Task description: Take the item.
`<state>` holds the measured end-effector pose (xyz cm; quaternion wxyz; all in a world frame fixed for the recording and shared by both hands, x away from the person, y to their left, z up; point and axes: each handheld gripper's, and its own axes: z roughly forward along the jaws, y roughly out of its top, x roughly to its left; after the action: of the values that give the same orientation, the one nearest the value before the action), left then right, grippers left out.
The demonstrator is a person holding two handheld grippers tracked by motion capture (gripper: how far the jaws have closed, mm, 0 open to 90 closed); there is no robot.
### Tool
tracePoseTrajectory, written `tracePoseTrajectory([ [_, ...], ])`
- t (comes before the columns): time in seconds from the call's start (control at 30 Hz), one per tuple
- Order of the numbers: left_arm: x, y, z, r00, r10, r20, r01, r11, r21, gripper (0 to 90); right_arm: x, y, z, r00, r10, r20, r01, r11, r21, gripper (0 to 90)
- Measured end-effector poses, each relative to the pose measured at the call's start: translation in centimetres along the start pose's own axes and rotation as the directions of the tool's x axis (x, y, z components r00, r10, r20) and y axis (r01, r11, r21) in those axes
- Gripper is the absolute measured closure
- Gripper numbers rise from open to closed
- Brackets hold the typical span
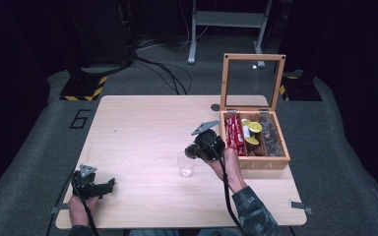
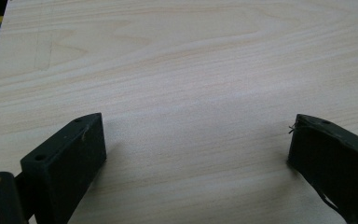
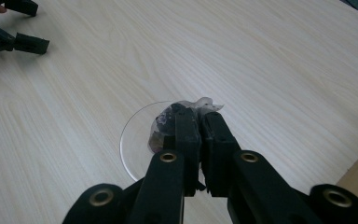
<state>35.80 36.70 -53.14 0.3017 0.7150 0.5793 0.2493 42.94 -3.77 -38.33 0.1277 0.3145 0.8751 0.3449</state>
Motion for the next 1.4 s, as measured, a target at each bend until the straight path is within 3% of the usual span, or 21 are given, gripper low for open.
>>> tracePoseTrajectory([
  [0.67, 0.0, 0.0, 0.0, 1.0000, 0.001, 0.000, -0.001, 1.0000, -0.001, 4.1, 1.3, -0.4, 2.8, 0.9990, -0.044, -0.008, 0.044, 0.997, 0.061, 86.0],
  [0.97, 0.0, 0.0, 0.0, 1.0000, 0.003, 0.000, -0.003, 1.0000, -0.003, 4.1, 1.5, -0.8, 3.7, 0.9990, -0.042, -0.014, 0.043, 0.995, 0.087, 85.1],
  [1.23, 0.0, 0.0, 0.0, 1.0000, 0.003, 0.000, -0.003, 1.0000, -0.003, 4.1, 1.8, -0.9, 3.2, 0.9991, -0.042, -0.004, 0.043, 0.997, 0.057, 63.7],
  [1.4, 0.0, 0.0, 0.0, 1.0000, 0.003, 0.000, -0.003, 1.0000, -0.003, 4.1, 1.5, -1.0, 2.5, 0.9999, -0.010, -0.007, 0.010, 1.000, 0.025, 43.5],
])
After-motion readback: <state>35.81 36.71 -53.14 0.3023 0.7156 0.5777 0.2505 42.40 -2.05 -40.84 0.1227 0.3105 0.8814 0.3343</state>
